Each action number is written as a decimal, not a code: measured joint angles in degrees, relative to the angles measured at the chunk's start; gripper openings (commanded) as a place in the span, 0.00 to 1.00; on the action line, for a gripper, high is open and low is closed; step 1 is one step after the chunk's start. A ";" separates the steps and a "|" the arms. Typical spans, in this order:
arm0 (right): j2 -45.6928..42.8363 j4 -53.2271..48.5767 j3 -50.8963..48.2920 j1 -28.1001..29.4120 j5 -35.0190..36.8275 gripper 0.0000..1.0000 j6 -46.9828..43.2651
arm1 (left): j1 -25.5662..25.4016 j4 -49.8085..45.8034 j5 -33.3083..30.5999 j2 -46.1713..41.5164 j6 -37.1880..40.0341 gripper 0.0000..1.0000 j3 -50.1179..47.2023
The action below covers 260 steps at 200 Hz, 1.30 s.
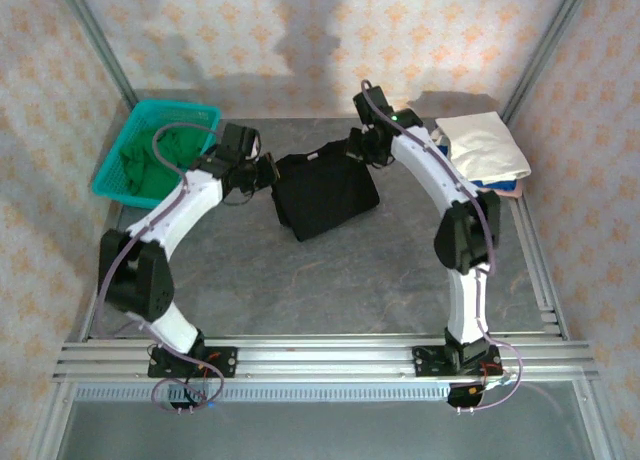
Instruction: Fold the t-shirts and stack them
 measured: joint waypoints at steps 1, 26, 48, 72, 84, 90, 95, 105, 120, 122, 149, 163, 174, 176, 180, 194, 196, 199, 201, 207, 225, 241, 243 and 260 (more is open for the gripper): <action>0.28 -0.09 0.44 -0.04 0.00 0.00 0.00 | 0.09 -0.02 0.13 0.28 0.02 0.00 0.33; 11.02 -2.34 14.60 -1.46 -0.42 0.02 -0.15 | 3.10 -0.24 3.39 10.60 1.51 0.00 9.64; 20.04 -3.15 26.01 -2.60 -2.36 0.10 -0.17 | 5.29 -1.46 5.79 19.10 2.08 0.00 16.31; 27.21 -0.31 31.56 -3.78 -6.05 0.21 0.39 | 7.67 -3.26 7.72 27.26 2.45 0.00 21.77; 29.51 1.99 31.71 -4.44 -7.91 0.33 0.72 | 8.70 -4.55 8.09 30.16 2.43 0.00 23.85; 30.51 3.04 31.71 -4.76 -8.70 0.34 0.79 | 9.16 -5.09 8.17 31.17 2.45 0.06 24.63; 31.21 3.80 31.71 -4.96 -9.09 0.35 0.76 | 9.60 -5.77 8.15 32.11 2.45 0.14 25.46; 32.04 4.76 31.71 -5.33 -9.51 0.39 1.01 | 10.29 -7.32 8.13 33.81 2.93 0.31 27.54; 32.17 5.05 31.69 -5.70 -9.64 0.39 0.42 | 11.17 -9.66 7.98 36.46 4.13 0.42 31.98; 32.15 5.11 31.69 -5.75 -9.64 0.39 0.28 | 11.34 -10.01 7.93 36.79 3.80 0.44 32.70; 27.67 8.66 24.87 -5.33 -9.88 0.40 -1.55 | 12.26 -12.48 6.34 38.18 5.90 0.53 36.04; 24.37 10.86 18.84 -4.39 -9.68 0.39 -3.10 | 12.24 -13.44 4.63 38.03 6.95 0.53 36.52; 23.47 11.85 16.96 -3.43 -9.51 0.32 -4.26 | 11.72 -14.19 3.02 37.92 8.11 0.52 36.85; 23.47 11.96 16.96 -3.06 -9.49 0.30 -4.17 | 11.65 -14.40 2.75 37.92 8.22 0.52 36.96; 23.65 12.24 17.09 -2.64 -9.60 0.28 -4.94 | 11.28 -14.82 2.29 37.92 8.55 0.51 37.16; 26.01 11.58 21.11 -1.36 -9.94 0.25 -5.57 | 9.62 -15.47 1.03 37.68 9.70 0.51 37.40; 26.62 11.45 22.32 -1.16 -10.01 0.24 -5.46 | 9.31 -15.50 0.83 37.68 9.88 0.51 37.40; 27.50 11.47 23.82 -0.94 -10.08 0.24 -5.75 | 8.79 -15.52 0.68 37.57 9.97 0.51 37.38; 28.26 11.34 25.09 -0.79 -10.12 0.24 -5.81 | 8.41 -15.50 0.55 37.46 10.08 0.51 37.33; 30.40 11.37 28.65 -0.44 -10.10 0.23 -5.92 | 7.32 -15.34 0.33 37.24 10.51 0.51 37.07; 34.91 12.63 34.56 -0.26 -10.23 0.22 -5.73 | 3.93 -14.80 0.13 36.74 11.30 0.49 36.52; 37.20 14.34 35.10 -0.90 -10.25 0.22 -4.44 | 1.57 -15.17 0.50 37.59 11.69 0.48 37.90; 37.53 14.56 35.10 -0.98 -10.27 0.22 -4.22 | 1.33 -15.26 0.55 37.86 11.89 0.48 38.38; 39.98 16.55 35.10 -1.95 -10.25 0.26 -2.86 | 0.76 -15.19 0.48 40.81 12.57 0.48 42.36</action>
